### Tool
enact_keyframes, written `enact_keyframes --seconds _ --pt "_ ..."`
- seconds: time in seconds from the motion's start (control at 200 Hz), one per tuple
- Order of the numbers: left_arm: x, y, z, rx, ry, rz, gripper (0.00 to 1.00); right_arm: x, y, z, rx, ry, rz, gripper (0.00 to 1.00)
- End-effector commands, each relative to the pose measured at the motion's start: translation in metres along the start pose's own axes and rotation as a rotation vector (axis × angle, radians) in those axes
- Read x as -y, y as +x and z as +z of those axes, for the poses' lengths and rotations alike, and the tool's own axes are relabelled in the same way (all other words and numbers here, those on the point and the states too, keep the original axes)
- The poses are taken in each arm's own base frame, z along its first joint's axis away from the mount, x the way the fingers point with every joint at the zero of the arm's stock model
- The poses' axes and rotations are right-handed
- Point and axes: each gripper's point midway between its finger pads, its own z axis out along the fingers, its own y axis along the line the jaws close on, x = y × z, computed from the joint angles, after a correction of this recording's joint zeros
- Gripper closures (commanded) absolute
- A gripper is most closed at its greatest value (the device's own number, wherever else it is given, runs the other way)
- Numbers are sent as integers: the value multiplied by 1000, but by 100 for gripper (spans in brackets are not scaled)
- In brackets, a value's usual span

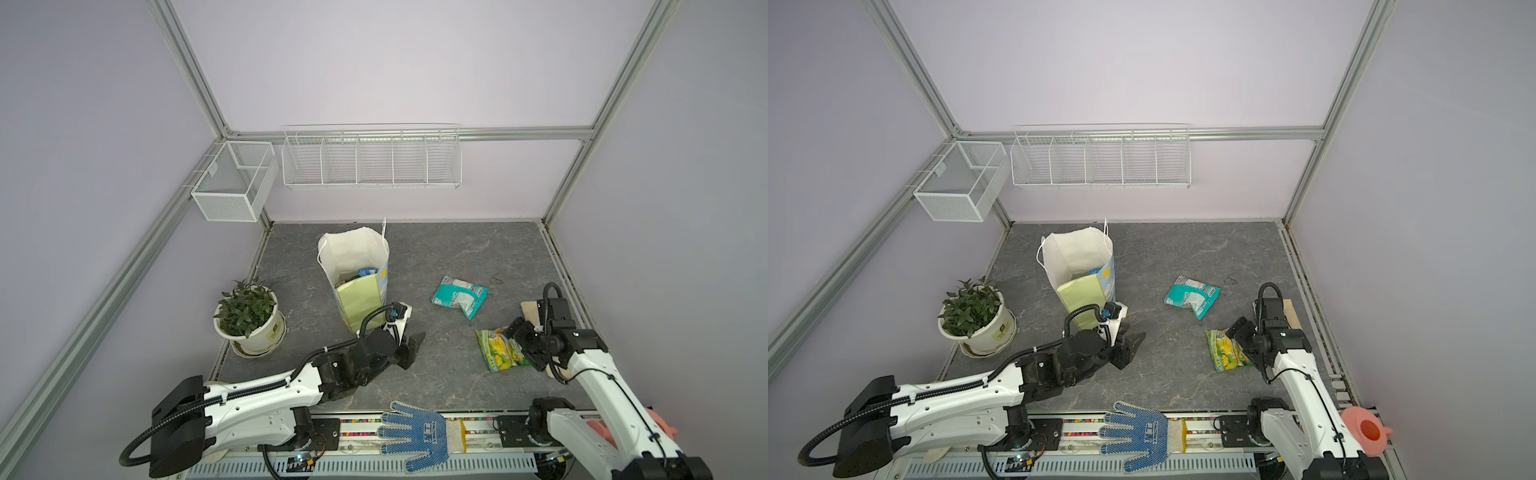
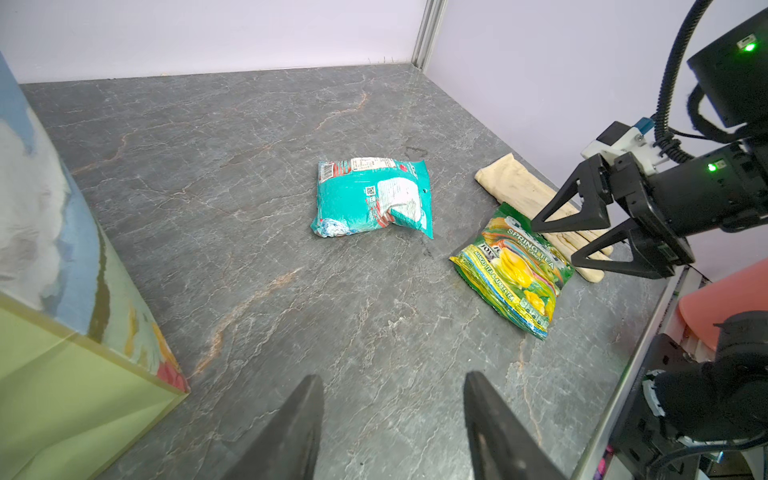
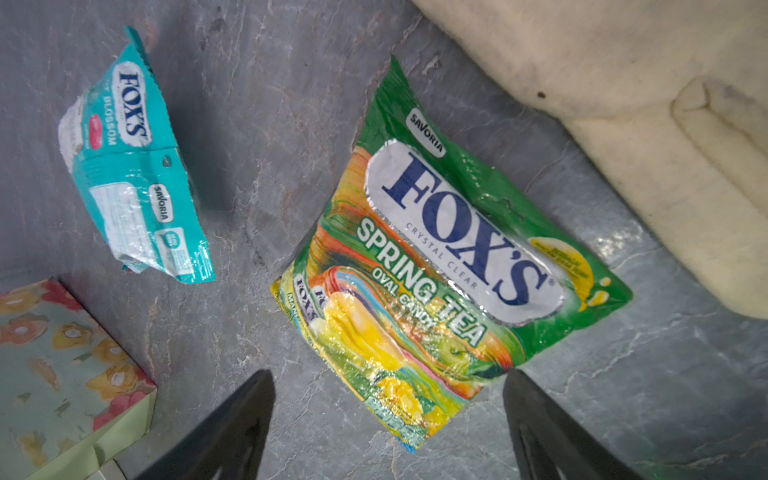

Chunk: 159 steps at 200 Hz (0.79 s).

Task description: Place the snacks into the paper bag

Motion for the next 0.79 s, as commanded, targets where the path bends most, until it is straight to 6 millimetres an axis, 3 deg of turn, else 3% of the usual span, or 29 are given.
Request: enact_keyframes --seconds 0.0,0.79 --pt "-1 1 1 8 -8 -18 45 12 8 6 -28 24 45 11" --pt "-3 12 6 -12 -16 -25 45 21 12 28 -64 13 97 10"
